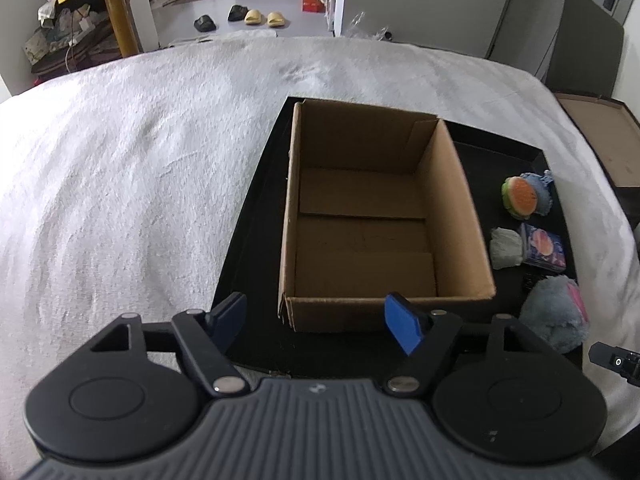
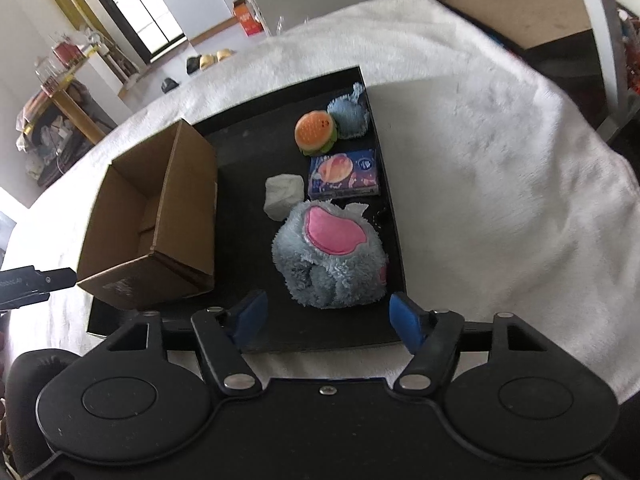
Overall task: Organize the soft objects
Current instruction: 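Lower the right gripper onto the grey fluffy plush and close it, then drop the grey plush into the box with the right gripper while the left holds the box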
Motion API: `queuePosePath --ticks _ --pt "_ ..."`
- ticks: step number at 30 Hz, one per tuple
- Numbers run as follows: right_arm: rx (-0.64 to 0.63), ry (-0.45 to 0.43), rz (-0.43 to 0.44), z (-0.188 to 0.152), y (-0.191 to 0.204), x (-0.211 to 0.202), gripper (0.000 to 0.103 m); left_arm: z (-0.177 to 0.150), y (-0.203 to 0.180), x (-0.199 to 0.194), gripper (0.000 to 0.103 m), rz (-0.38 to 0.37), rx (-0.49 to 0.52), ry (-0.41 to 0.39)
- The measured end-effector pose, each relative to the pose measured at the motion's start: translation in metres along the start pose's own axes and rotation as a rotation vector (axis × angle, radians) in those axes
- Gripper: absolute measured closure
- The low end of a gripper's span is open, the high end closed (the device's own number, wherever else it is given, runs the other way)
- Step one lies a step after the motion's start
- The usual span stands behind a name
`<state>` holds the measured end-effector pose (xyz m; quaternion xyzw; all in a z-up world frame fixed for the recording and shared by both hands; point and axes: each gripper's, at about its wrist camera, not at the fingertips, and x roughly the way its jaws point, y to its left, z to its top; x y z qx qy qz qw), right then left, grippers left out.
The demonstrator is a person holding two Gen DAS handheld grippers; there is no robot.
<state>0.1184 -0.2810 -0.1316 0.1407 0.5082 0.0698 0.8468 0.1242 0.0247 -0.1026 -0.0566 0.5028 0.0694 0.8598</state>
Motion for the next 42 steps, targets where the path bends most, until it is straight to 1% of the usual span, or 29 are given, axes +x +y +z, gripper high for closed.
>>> queuePosePath --ticks 4,5,6,8,13,15,18,21,23,25,26,27,28,30,31,32,35,39,42 --pt "-0.012 0.026 -0.006 0.011 0.001 0.019 0.036 0.007 0.002 0.015 0.03 0.0 -0.01 0.012" --pt "-0.015 0.031 -0.007 0.013 0.002 0.023 0.036 0.008 0.003 0.019 0.033 0.001 -0.013 0.016" --pt "-0.019 0.037 -0.01 0.015 0.003 0.027 0.036 0.01 0.002 0.023 0.038 0.004 -0.014 0.02" --pt "-0.028 0.05 -0.019 0.02 0.004 0.038 0.036 0.012 0.002 0.03 0.043 0.02 -0.014 0.023" --pt "-0.045 0.099 -0.02 0.025 0.006 0.062 0.036 0.016 0.004 0.049 0.052 0.035 -0.036 0.043" --pt "-0.055 0.111 -0.035 0.026 0.007 0.07 0.034 0.018 0.005 0.056 0.056 0.037 -0.045 0.051" --pt "-0.092 0.113 -0.067 0.028 0.01 0.079 0.031 0.021 0.005 0.063 0.059 0.037 -0.054 0.059" --pt "-0.101 0.125 -0.065 0.032 0.008 0.086 0.027 0.025 0.005 0.07 0.06 0.038 -0.06 0.066" --pt "-0.107 0.137 -0.062 0.035 0.007 0.089 0.025 0.026 0.003 0.075 0.061 0.033 -0.062 0.07" --pt "-0.111 0.141 -0.056 0.037 0.008 0.092 0.025 0.027 0.0 0.079 0.062 0.044 -0.054 0.071" --pt "-0.113 0.143 -0.053 0.038 0.008 0.093 0.025 0.027 -0.001 0.08 0.066 0.048 -0.051 0.07" --pt "-0.116 0.144 -0.052 0.038 0.008 0.094 0.024 0.027 -0.001 0.081 0.072 0.051 -0.05 0.068" --pt "-0.121 0.146 -0.049 0.038 0.009 0.095 0.025 0.027 0.0 0.082 0.076 0.057 -0.046 0.067" --pt "-0.126 0.14 -0.048 0.04 0.01 0.095 0.029 0.027 0.001 0.083 0.09 0.063 -0.041 0.067" --pt "-0.134 0.135 -0.043 0.04 0.01 0.093 0.033 0.026 0.004 0.084 0.093 0.066 -0.042 0.067" --pt "-0.141 0.134 -0.037 0.04 0.011 0.092 0.04 0.026 0.007 0.085 0.094 0.069 -0.046 0.067" --pt "-0.137 0.136 -0.025 0.041 0.012 0.09 0.056 0.025 0.014 0.085 0.094 0.046 -0.066 0.062" --pt "-0.144 0.125 -0.016 0.042 0.016 0.085 0.058 0.021 0.015 0.08 0.094 0.036 -0.032 0.038" --pt "-0.144 0.12 -0.014 0.04 0.021 0.082 0.058 0.016 0.019 0.077 0.094 0.015 -0.026 0.038"
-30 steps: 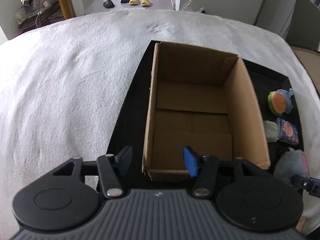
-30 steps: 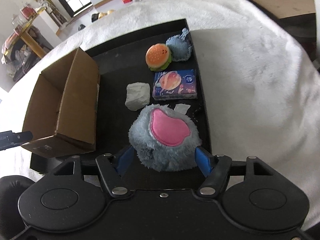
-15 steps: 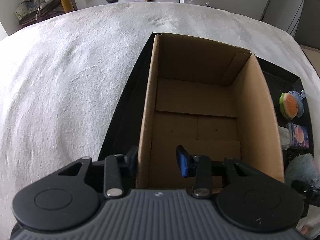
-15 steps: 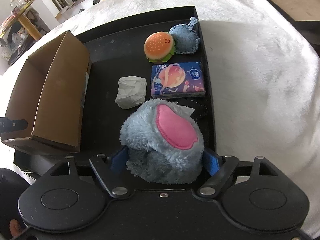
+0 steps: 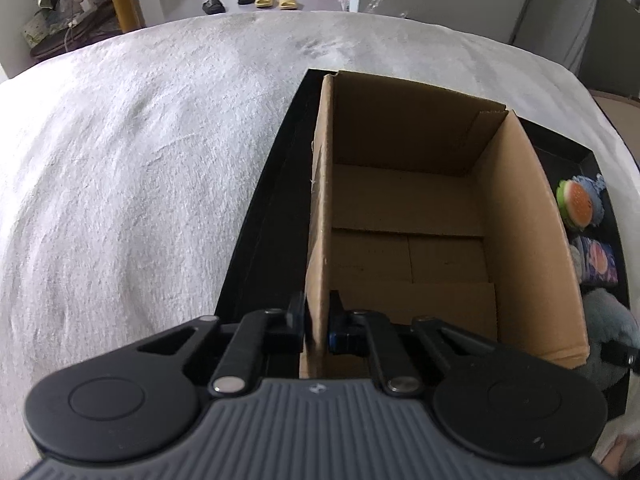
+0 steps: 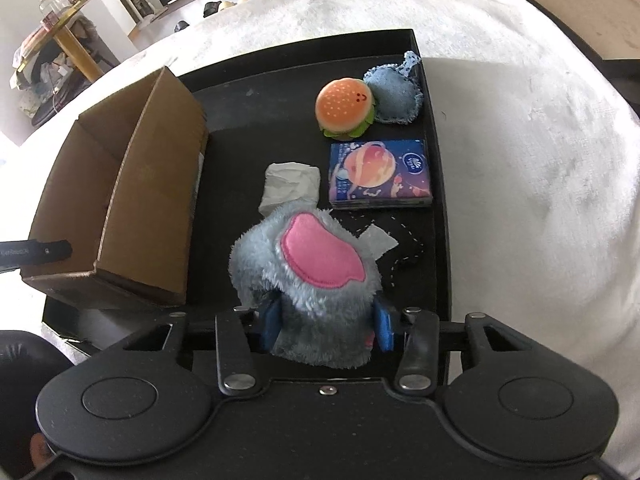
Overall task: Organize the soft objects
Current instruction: 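Drop the grey plush into the box with the right gripper while the left holds the box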
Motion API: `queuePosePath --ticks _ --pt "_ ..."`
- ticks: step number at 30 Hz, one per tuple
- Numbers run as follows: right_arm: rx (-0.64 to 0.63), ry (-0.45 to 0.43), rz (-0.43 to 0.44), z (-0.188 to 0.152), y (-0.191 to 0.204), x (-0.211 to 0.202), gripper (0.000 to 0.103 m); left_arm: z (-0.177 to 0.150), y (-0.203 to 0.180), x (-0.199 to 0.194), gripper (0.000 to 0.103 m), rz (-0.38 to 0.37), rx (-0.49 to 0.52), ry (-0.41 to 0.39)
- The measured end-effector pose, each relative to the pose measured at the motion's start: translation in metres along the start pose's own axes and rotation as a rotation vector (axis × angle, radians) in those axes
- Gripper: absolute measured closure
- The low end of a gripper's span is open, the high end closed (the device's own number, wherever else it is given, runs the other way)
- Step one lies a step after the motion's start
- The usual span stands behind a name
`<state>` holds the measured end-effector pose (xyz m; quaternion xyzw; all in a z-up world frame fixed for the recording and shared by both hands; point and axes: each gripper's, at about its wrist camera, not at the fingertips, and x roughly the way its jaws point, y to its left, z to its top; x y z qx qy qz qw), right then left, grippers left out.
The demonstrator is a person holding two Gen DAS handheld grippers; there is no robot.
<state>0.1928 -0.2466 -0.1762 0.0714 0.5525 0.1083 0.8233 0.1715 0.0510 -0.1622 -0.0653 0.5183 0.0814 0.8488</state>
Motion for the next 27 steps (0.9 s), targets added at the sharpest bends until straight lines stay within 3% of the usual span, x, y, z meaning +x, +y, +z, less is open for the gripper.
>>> queuePosePath --ticks 8,27 --pt "-0.007 -0.031 0.003 0.002 0.017 -0.014 0.059 -0.007 0.008 -0.008 0.093 -0.045 0.038 0.011" --pt "-0.063 -0.15 -0.01 0.028 0.064 -0.056 0.06 -0.007 0.023 -0.007 0.092 -0.075 0.008 -0.002"
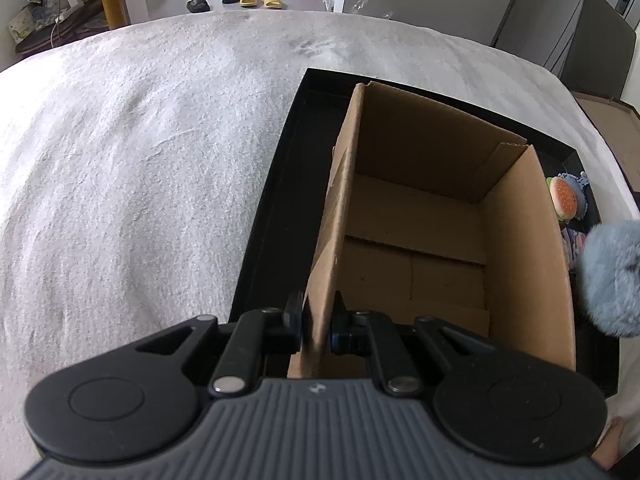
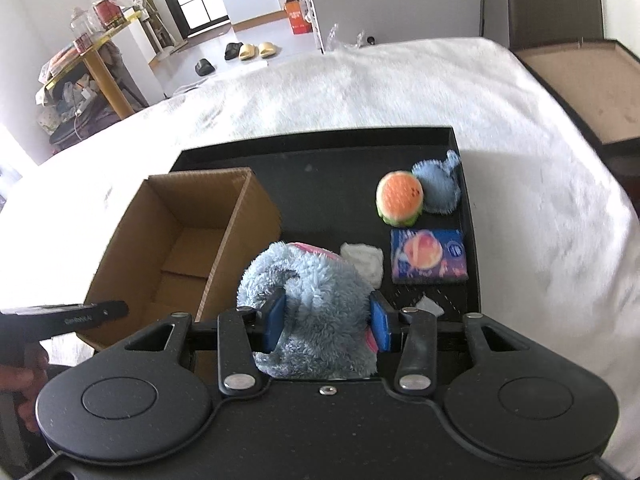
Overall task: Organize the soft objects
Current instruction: 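Drop the grey plush into the box with the right gripper while the left holds the box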
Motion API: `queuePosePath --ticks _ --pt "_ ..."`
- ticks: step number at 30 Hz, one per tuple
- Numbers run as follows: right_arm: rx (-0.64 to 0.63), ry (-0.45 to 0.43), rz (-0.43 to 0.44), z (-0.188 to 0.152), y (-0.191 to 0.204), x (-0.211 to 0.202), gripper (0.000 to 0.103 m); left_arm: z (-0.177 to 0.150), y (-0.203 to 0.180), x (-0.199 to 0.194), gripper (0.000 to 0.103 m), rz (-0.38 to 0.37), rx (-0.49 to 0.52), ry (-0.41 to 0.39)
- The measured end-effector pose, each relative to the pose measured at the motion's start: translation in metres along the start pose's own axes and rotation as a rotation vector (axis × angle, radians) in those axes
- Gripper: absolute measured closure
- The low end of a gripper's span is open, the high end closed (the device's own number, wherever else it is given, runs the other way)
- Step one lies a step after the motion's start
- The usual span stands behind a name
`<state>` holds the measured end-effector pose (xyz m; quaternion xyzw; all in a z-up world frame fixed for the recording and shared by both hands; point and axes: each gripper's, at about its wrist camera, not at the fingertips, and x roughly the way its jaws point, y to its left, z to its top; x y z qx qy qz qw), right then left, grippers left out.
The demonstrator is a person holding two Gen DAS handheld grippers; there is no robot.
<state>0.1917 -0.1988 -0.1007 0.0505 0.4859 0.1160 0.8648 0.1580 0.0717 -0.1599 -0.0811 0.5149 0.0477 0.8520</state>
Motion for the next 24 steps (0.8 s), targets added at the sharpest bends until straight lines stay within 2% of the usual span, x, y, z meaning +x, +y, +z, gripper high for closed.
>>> queuePosePath --ticks 14,16,21,24 --pt "-0.087 -0.06 0.003 0.029 0.053 0.004 0.06 0.004 -0.004 0.001 0.09 0.035 0.002 0.027" --pt "-0.111 -0.075 -0.016 0.031 0.062 0.007 0.06 0.004 -0.002 0.0 0.087 0.031 0.001 0.03" --pt "-0.143 -0.112 -0.041 0.042 0.074 0.009 0.06 0.008 0.003 0.001 0.061 0.03 -0.019 0.041" --pt "-0.149 -0.122 -0.04 0.049 0.078 0.009 0.061 0.009 0.003 0.001 0.058 0.031 -0.018 0.036"
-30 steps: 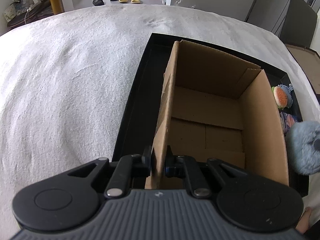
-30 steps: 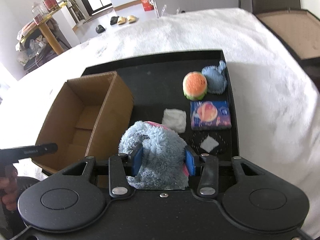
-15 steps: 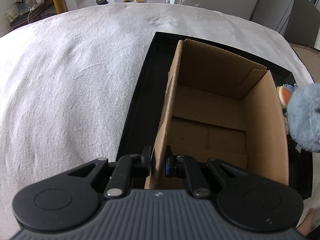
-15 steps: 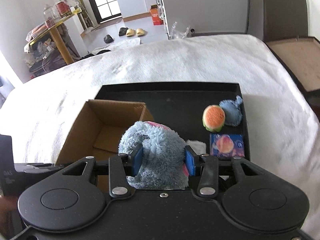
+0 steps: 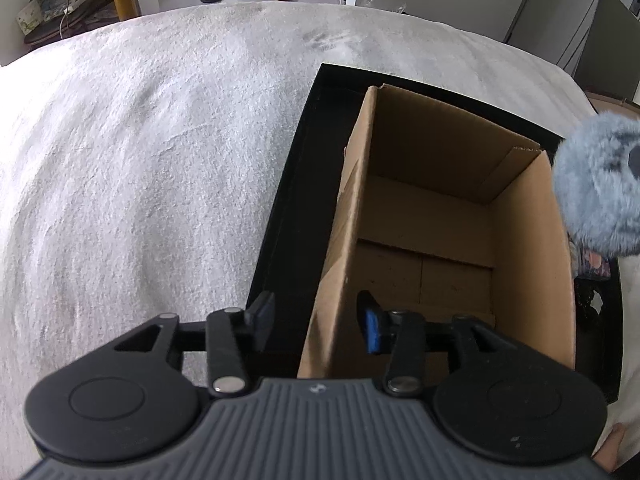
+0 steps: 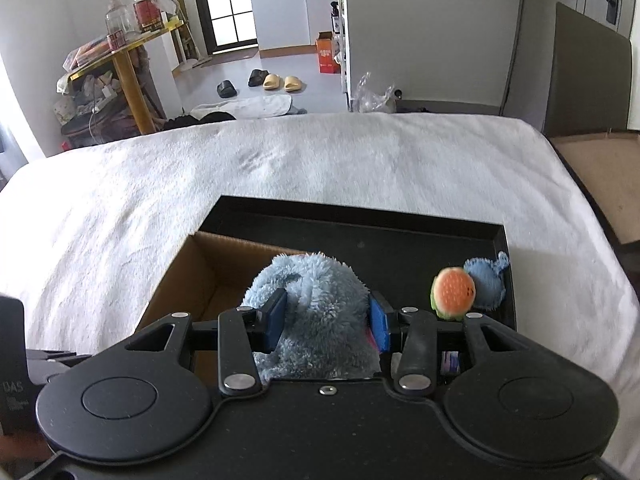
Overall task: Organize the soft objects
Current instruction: 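Drop the grey plush into the box with the right gripper while the left holds the box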
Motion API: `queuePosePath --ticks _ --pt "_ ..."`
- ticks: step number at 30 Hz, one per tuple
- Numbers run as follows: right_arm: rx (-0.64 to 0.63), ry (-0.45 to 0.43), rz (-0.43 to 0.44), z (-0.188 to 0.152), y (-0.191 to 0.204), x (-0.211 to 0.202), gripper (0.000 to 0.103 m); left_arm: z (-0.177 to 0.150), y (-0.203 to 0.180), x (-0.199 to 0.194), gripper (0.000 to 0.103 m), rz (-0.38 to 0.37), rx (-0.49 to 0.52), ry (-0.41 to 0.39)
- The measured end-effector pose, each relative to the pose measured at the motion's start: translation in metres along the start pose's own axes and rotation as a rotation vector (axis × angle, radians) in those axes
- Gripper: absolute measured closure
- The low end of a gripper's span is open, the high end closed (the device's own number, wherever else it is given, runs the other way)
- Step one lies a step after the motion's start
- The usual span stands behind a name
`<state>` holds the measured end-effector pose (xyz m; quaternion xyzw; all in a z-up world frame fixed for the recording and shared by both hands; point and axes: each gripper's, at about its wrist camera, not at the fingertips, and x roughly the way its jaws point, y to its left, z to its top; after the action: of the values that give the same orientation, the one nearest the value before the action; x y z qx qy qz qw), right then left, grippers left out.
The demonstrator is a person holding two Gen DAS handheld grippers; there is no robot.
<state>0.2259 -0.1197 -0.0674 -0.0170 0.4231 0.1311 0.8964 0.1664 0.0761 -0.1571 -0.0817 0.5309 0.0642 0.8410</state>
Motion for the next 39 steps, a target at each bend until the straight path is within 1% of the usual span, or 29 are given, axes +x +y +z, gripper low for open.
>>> queuePosePath --ticks 4,7,13,22,26,29,32,33,34,39 --pt "-0.011 -0.026 0.007 0.008 0.009 -0.002 0.061 0.002 0.0 0.003 0.057 -0.023 -0.008 0.015" --pt "-0.026 -0.028 0.024 0.012 0.018 0.002 0.061 0.003 -0.001 0.003 0.055 -0.028 -0.002 0.014" --pt "-0.059 0.009 0.048 0.011 0.035 0.028 0.061 0.003 0.002 0.004 0.053 -0.037 -0.016 0.011" --pt "-0.071 0.085 0.092 -0.001 0.054 0.063 0.06 0.007 0.007 0.007 0.053 -0.049 -0.054 0.018" --pt "-0.072 0.097 0.086 -0.003 0.061 0.076 0.06 0.009 0.005 0.009 0.053 -0.075 -0.06 0.024" --pt "-0.067 0.1 0.095 -0.001 0.063 0.082 0.06 0.009 0.006 0.013 0.053 -0.073 -0.067 0.033" --pt "-0.054 0.079 0.119 0.002 0.066 0.085 0.056 0.01 0.006 0.017 0.053 -0.066 -0.071 0.043" --pt "-0.051 0.076 0.122 0.002 0.066 0.085 0.05 0.011 0.007 0.017 0.053 -0.062 -0.071 0.045" --pt "-0.049 0.077 0.119 0.001 0.067 0.086 0.047 0.01 0.007 0.017 0.053 -0.059 -0.071 0.044" --pt "-0.047 0.115 0.122 -0.007 0.063 0.089 0.047 0.009 0.005 0.015 0.053 -0.043 -0.068 0.051"
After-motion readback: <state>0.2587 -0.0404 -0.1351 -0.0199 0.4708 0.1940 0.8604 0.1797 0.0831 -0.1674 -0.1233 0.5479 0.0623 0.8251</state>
